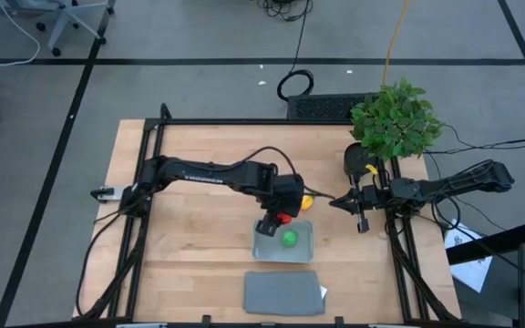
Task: Pick and placing Produce into tupperware
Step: Put the red tomato into the gray bin
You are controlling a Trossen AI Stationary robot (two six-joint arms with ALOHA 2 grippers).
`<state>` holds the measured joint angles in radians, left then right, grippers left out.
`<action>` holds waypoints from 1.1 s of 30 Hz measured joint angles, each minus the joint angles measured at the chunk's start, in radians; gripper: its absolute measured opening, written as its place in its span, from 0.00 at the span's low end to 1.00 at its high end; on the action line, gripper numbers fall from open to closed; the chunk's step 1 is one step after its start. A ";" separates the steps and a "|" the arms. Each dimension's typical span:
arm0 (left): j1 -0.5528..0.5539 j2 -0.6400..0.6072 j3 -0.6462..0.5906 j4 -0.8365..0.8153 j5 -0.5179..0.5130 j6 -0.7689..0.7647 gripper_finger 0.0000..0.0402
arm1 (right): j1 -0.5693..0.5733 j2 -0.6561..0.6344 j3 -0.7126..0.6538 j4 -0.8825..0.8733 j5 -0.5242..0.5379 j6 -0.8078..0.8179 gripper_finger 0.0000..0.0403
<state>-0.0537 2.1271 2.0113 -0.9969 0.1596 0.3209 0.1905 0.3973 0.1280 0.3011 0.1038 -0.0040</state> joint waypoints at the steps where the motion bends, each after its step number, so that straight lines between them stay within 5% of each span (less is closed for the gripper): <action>1: -0.006 -0.002 0.000 -0.002 0.000 -0.010 0.57 | 0.000 0.001 0.000 0.001 0.000 0.000 0.00; 13: -0.066 -0.008 -0.036 0.003 0.000 -0.002 0.57 | 0.000 0.005 0.000 0.000 0.000 0.000 0.00; 33: -0.079 -0.008 -0.183 0.066 -0.002 0.241 0.57 | 0.000 0.005 0.000 0.000 0.000 0.001 0.00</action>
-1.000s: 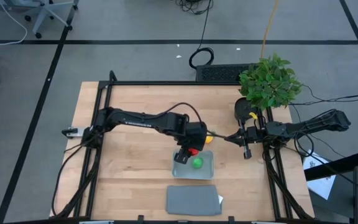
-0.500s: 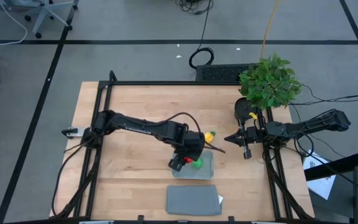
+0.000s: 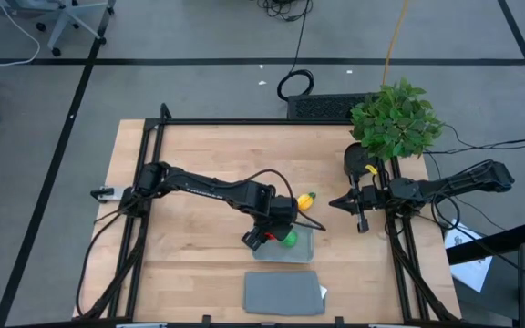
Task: Pick and placing Produce into tupperware
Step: Put the red tomato into the gray bin
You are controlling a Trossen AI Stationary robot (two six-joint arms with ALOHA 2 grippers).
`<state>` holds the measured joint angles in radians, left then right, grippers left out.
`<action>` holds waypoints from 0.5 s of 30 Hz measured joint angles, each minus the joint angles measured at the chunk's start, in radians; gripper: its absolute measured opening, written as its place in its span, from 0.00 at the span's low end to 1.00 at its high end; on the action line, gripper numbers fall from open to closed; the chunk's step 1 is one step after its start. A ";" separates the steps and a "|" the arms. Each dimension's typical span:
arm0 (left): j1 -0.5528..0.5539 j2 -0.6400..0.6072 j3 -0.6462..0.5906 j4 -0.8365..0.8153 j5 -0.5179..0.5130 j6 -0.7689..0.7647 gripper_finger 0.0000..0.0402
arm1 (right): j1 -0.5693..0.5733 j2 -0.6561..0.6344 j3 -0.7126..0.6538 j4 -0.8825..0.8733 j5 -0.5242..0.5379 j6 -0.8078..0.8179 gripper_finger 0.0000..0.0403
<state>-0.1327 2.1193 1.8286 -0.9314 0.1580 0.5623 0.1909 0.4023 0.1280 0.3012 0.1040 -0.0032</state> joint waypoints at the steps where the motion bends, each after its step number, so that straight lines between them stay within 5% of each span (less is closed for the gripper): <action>1: 0.000 0.000 0.000 0.002 0.000 0.012 0.57 | 0.000 0.000 0.000 0.000 0.000 0.000 0.00; 15: 0.000 0.001 -0.061 0.060 0.047 0.057 0.57 | 0.000 0.001 0.000 0.000 0.000 0.000 0.00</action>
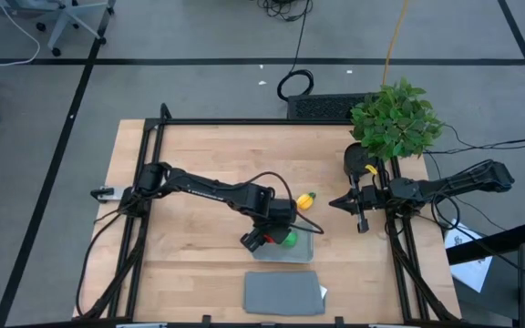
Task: Pick and placing Produce into tupperware
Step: Put the red tomato into the gray bin
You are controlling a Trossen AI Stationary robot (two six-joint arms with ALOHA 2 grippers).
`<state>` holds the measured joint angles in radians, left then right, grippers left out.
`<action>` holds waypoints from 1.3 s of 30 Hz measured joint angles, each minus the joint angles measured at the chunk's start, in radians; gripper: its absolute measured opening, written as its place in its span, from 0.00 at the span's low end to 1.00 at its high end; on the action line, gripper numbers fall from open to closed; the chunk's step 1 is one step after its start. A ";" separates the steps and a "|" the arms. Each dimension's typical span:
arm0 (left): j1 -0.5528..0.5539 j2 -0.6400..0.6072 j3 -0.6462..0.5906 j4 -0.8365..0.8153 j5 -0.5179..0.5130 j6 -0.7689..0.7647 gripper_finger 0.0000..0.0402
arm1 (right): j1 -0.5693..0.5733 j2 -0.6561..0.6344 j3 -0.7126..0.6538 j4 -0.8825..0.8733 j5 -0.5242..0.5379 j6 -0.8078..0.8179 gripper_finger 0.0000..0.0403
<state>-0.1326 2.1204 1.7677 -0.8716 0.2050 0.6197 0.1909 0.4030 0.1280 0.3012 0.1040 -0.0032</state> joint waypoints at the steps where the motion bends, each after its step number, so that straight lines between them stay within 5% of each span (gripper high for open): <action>1: 0.000 0.000 -0.005 0.005 0.000 0.000 0.57 | 0.000 0.000 0.000 0.000 0.000 0.000 0.00; 39: 0.024 0.001 -0.095 0.132 0.054 -0.027 0.57 | 0.000 0.002 0.000 0.000 0.000 0.009 0.00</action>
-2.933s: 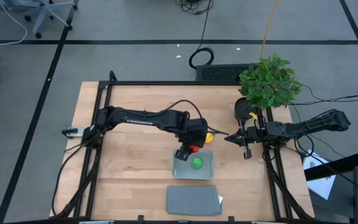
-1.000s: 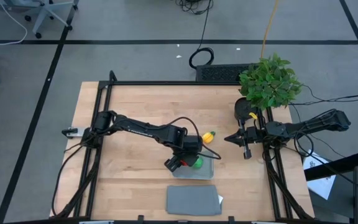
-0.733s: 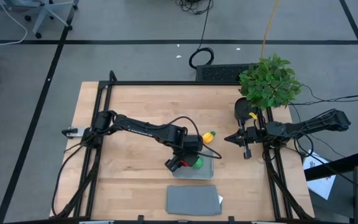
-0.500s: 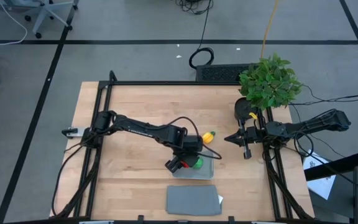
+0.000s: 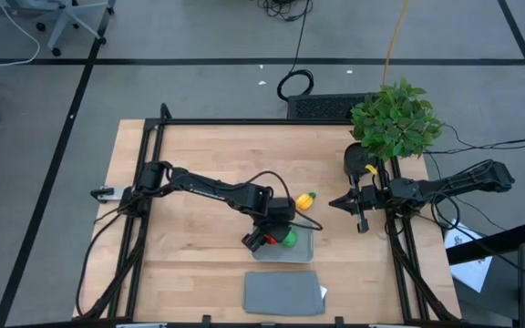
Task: Pick and placing Produce into tupperware
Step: Put the red tomato into the gray bin
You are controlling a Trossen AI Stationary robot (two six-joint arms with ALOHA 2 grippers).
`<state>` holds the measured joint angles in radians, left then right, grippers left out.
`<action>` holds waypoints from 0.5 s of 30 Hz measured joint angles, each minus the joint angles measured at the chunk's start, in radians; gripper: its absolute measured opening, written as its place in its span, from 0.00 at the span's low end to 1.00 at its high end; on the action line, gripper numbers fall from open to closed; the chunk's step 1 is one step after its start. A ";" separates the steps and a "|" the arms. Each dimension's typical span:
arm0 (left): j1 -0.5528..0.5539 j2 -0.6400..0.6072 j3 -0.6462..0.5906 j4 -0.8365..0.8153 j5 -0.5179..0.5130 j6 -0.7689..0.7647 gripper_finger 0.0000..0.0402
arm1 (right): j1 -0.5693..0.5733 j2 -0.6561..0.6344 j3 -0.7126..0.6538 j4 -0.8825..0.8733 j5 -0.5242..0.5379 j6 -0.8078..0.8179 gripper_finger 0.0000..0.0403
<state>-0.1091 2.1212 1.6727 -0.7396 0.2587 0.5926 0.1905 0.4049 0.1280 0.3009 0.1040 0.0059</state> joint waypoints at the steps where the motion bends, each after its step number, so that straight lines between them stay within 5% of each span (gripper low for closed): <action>1: 0.000 0.000 -0.008 0.009 0.003 0.000 0.57 | 0.000 0.000 0.000 0.000 0.000 0.004 0.00; 15: 0.003 0.000 -0.055 0.055 0.002 -0.011 0.57 | 0.000 0.002 0.000 -0.001 0.000 0.003 0.00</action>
<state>-0.1059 2.1212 1.6173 -0.6846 0.2607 0.5812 0.1907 0.4065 0.1280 0.3004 0.1040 0.0088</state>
